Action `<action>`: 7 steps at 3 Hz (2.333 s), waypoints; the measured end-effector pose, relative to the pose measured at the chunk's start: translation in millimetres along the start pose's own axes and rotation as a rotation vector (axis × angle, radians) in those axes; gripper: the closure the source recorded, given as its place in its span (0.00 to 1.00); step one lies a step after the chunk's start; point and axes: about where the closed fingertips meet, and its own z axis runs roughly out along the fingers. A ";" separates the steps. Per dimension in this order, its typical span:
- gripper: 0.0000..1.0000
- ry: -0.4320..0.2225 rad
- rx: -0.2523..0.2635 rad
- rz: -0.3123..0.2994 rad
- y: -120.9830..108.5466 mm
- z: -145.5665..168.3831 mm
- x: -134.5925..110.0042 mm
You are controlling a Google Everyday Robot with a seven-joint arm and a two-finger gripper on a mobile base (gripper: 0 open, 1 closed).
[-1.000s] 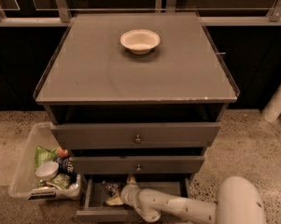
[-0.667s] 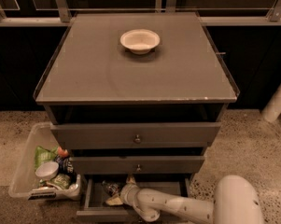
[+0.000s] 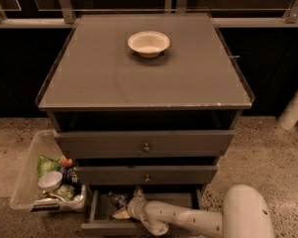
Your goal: Pick water bottle from bottom drawer and place on counter
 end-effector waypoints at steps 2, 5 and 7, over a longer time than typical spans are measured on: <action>0.00 0.027 -0.021 0.025 6.1 8.8 13.9; 0.64 0.027 -0.021 0.025 6.1 8.9 14.0; 1.00 0.027 -0.021 0.025 6.2 8.9 14.0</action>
Offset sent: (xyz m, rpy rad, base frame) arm -0.0073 -0.0009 -0.0265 -0.0005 0.0664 -0.0081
